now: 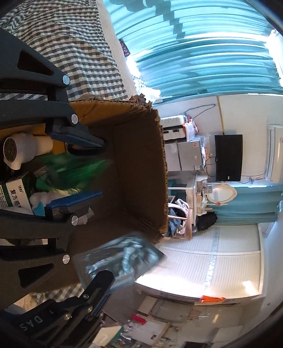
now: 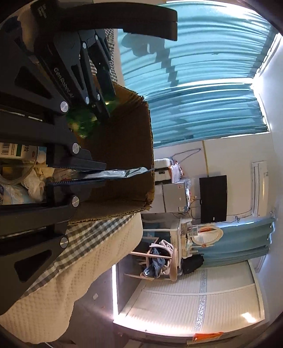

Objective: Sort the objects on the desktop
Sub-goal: 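Open both tools to drop the bag and blister pack into the box, then move both tools back over the white purple-labelled tube on the bedspread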

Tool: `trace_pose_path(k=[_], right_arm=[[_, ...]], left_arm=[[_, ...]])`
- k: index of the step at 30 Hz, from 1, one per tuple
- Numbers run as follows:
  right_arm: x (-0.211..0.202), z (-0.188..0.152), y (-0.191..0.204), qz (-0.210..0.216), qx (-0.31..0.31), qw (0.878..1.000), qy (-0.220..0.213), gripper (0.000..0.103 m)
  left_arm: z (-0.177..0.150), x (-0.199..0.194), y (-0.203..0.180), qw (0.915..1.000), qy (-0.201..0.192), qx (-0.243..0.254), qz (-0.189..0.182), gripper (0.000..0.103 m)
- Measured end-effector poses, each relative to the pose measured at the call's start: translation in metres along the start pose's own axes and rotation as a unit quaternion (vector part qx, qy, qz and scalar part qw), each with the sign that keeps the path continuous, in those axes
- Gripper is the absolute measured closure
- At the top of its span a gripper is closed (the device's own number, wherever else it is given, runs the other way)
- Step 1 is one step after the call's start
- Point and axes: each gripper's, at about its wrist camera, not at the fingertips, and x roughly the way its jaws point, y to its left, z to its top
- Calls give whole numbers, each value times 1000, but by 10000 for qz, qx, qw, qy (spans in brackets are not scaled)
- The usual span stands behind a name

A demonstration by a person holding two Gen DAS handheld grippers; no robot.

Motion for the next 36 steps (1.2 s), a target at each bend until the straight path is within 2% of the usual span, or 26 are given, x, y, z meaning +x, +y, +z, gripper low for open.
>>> trace_pose_path(k=[1,3,11,17,20,28,32,36], right_arm=[[-3,1,-2,0,25,10000,-43,90],[-10,3,-3,15,89,9999,-143,76],[-43,13,-3,80,218,9982,-547,72],[-76,24,11,131,179,9959,-873,57],[-93,29,20,234,206,9938,-1069,40],[-128,38,49,532,207,9889,-1372,22],[-145,37,60,744,247,9839,-1603,6],[-156,39,75,984,185,9809,-1666,2]], left_arm=[[2,-5,2,10000,-56,-39,2,52],[6,-14,7,9998,-168,-90,23,49],[18,-59,32,9981,-532,-305,-2,42],[20,-104,48,9956,-865,-351,75,31],[21,-127,60,9934,-1060,-414,140,21],[22,-187,91,9862,-1508,-584,357,9],[17,-217,107,9808,-1745,-714,494,3],[11,-245,123,9747,-1946,-844,707,0]])
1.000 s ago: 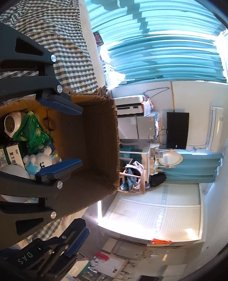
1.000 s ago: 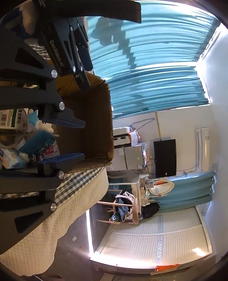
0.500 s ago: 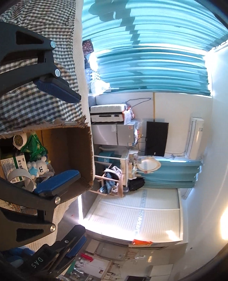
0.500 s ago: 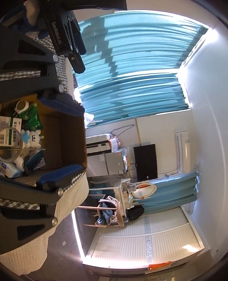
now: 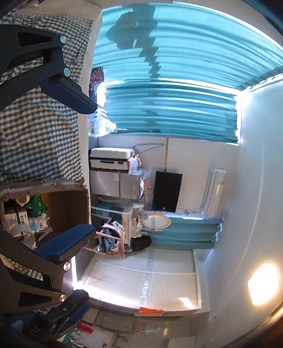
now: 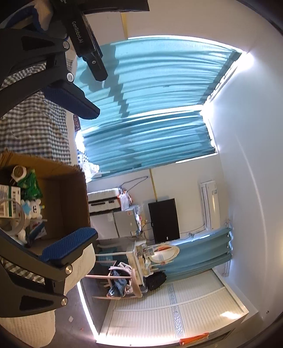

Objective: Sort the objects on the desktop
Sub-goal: 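Move both tools back over the white purple-labelled tube on the bedspread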

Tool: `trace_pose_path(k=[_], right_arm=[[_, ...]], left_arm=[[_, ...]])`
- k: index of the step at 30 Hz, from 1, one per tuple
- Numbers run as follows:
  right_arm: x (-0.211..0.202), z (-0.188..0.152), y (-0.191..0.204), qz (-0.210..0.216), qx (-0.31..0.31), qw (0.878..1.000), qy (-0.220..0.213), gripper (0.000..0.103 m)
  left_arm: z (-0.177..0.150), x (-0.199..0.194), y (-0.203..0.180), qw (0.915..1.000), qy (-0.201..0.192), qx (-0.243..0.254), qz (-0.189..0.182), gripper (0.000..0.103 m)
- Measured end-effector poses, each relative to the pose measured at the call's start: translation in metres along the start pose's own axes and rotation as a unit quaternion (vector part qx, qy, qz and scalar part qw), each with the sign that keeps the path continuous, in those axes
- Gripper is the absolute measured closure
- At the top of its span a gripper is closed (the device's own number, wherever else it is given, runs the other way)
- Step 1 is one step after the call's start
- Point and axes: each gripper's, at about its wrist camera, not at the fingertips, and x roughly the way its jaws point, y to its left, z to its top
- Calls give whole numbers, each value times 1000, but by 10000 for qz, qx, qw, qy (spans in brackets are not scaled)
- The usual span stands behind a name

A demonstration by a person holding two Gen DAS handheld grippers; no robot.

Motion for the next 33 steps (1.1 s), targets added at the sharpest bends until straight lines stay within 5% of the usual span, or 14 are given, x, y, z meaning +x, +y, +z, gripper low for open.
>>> trace_pose_path(k=[17,33], right_arm=[[14,-21,88,721,-216,9966,324,2],[68,-126,126,1151,-105,9736,1968,5]], left_arm=[[-5,-58,78,9961,-197,-88,850,0],[-67,-33,126,9905,526,-416,1199,0]])
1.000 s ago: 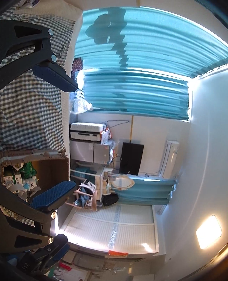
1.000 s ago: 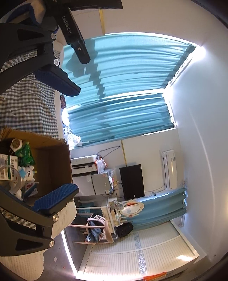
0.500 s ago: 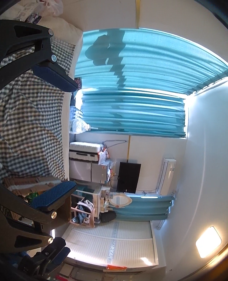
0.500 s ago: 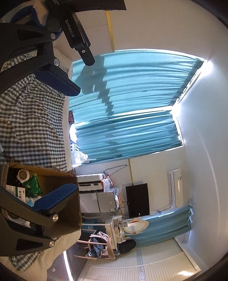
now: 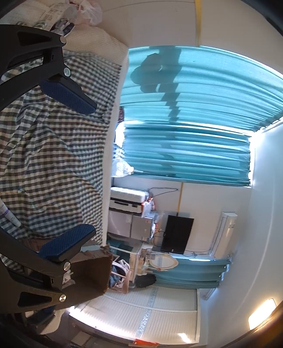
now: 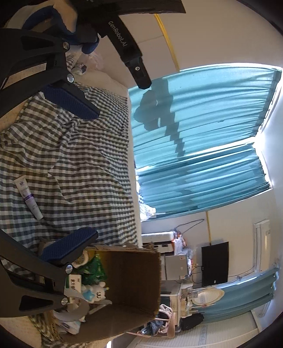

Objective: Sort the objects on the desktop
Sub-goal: 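Move both tools back over the white purple-labelled tube on the bedspread, then close the right tool around the white purple-labelled tube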

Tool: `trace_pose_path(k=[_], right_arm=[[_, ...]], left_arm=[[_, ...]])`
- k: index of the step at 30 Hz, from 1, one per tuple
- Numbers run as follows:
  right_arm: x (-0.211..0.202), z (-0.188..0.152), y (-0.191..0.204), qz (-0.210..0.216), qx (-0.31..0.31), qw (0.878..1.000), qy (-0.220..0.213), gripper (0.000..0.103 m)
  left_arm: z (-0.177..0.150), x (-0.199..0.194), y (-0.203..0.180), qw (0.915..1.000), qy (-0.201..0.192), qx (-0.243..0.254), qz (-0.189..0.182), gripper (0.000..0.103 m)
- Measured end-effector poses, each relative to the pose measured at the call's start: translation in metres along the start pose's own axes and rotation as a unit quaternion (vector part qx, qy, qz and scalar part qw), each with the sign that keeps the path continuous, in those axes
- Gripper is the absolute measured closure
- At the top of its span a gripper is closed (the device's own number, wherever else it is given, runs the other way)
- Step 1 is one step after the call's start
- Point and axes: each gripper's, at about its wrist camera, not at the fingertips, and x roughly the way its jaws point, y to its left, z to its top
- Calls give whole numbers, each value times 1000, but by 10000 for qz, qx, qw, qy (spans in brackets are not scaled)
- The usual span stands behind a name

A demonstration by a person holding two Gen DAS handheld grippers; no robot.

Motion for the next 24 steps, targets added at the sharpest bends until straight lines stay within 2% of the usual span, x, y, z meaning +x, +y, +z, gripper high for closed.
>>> trace_pose_path(k=[1,6,10,12,16,19,24], right_arm=[[6,-6,-1,-7,-2,9999,118,6],[40,-50,-1,-158,-235,9953,926,29],[66,-77,-11,-138,-22,9897,1428,32],[81,-88,-17,-99,120,9857,1676,40],[109,-109,-26,-72,397,9773,2078,42],[125,-123,-37,-314,696,9695,2327,42],[150,-149,-59,-633,1097,9488,2892,42]], left_arm=[[-5,4,2,10000,54,-1,16,0],[-41,31,14,9985,458,-39,287,0],[-73,51,21,9960,821,-82,328,0],[-86,62,23,9945,992,-59,341,0],[-102,80,22,9918,1239,-73,294,0],[-111,92,22,9898,1396,-58,275,0],[-126,111,29,9853,1686,-169,205,0]])
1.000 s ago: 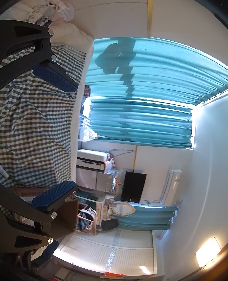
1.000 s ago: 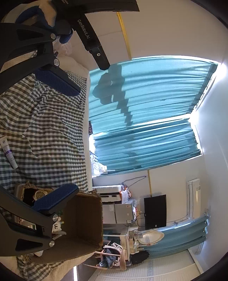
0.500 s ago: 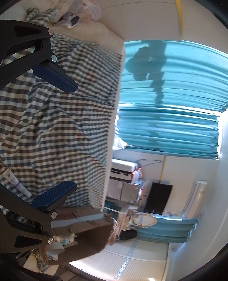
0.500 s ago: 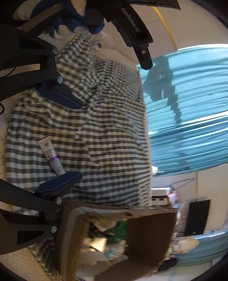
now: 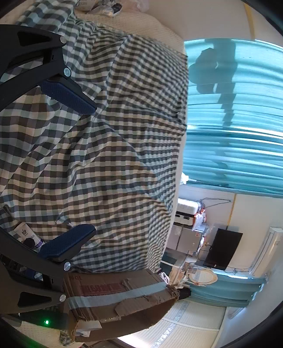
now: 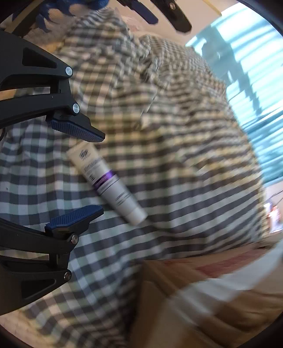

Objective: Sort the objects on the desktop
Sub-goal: 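Close the right tool around the white purple-labelled tube, then lift the tube with the right tool and carry it over the box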

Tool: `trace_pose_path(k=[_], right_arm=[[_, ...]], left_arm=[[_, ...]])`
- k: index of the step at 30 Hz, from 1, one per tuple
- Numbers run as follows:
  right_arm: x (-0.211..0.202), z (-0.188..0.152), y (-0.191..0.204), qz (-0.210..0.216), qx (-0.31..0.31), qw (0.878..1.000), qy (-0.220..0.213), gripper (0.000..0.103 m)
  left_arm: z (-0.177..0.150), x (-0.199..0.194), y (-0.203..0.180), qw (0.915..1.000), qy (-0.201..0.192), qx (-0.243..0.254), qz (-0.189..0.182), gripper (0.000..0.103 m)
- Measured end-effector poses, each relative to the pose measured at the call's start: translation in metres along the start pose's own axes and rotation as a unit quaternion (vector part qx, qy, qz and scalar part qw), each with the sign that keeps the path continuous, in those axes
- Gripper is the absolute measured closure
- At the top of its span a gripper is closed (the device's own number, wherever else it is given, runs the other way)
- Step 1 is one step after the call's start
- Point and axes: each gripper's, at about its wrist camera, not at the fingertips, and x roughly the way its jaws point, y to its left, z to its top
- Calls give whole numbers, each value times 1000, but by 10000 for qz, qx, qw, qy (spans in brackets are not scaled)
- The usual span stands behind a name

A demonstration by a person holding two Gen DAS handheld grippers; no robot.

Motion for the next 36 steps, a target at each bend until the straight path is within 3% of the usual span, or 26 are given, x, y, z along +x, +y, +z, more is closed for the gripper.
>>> trace_pose_path(k=[9,11,15,20,26,36], right_arm=[[37,16,-3,-100,138,9994,289,42],[42,21,-3,-139,92,9994,294,42],[44,23,2,-202,-99,9995,243,59],[39,22,10,-128,-320,9992,191,79],[24,22,19,1,-500,9987,49,90],[-24,12,39,285,-797,9952,-483,90]], left_arm=[[-9,39,11,9991,391,-128,-129,1],[-14,48,11,9987,497,-78,-88,8],[-23,63,8,9977,668,104,57,12],[-30,70,1,9959,815,351,146,27],[-30,59,-10,9962,743,449,69,29],[0,3,-22,9987,178,479,-19,29]])
